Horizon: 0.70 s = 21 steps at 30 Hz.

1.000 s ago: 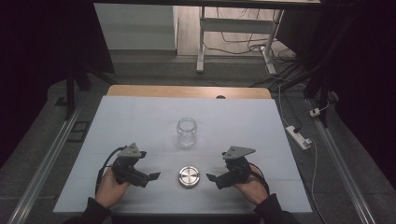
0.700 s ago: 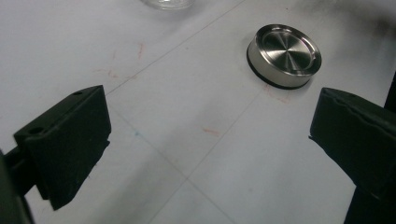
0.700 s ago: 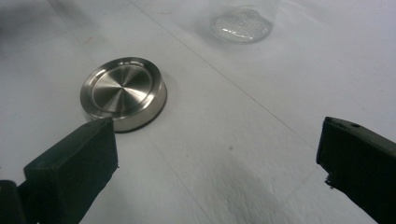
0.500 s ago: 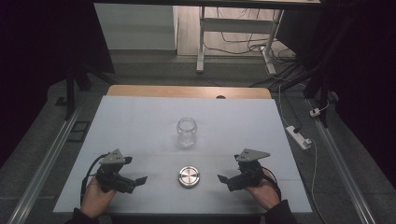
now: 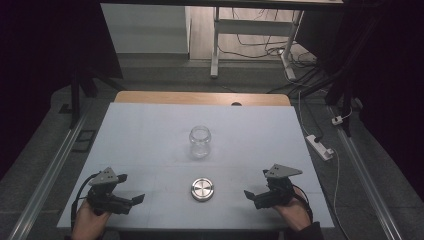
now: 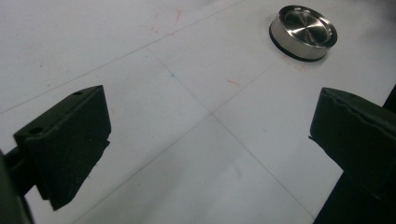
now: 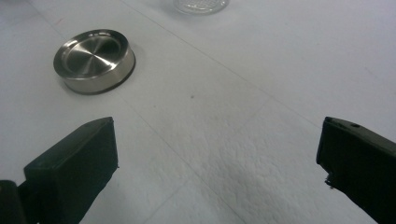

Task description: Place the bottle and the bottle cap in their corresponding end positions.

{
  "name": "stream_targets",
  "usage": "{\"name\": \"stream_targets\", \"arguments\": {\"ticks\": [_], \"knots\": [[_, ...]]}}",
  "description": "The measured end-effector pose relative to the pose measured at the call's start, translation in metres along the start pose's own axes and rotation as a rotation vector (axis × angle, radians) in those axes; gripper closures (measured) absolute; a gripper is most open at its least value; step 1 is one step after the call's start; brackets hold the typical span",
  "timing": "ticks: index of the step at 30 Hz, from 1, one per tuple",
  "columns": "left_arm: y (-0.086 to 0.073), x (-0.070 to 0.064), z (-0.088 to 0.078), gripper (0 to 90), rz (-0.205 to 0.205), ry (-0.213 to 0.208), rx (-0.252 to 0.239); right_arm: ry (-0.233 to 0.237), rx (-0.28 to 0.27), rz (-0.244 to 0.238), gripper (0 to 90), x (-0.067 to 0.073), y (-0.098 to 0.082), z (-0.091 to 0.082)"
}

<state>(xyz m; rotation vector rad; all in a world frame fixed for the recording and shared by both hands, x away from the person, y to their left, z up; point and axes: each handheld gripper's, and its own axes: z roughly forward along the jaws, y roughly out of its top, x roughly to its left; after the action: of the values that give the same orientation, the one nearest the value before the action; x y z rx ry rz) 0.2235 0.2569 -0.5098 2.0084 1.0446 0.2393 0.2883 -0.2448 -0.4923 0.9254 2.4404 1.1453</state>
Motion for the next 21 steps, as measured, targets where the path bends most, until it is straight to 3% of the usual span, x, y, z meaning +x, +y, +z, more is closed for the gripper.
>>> {"name": "stream_targets", "arguments": {"ticks": [21], "knots": [[-0.033, 0.003, -0.028, 0.0, -0.067, 0.07, -0.004, -0.08, 0.004, 0.094, 0.0, -0.012, -0.031, -0.036]]}}
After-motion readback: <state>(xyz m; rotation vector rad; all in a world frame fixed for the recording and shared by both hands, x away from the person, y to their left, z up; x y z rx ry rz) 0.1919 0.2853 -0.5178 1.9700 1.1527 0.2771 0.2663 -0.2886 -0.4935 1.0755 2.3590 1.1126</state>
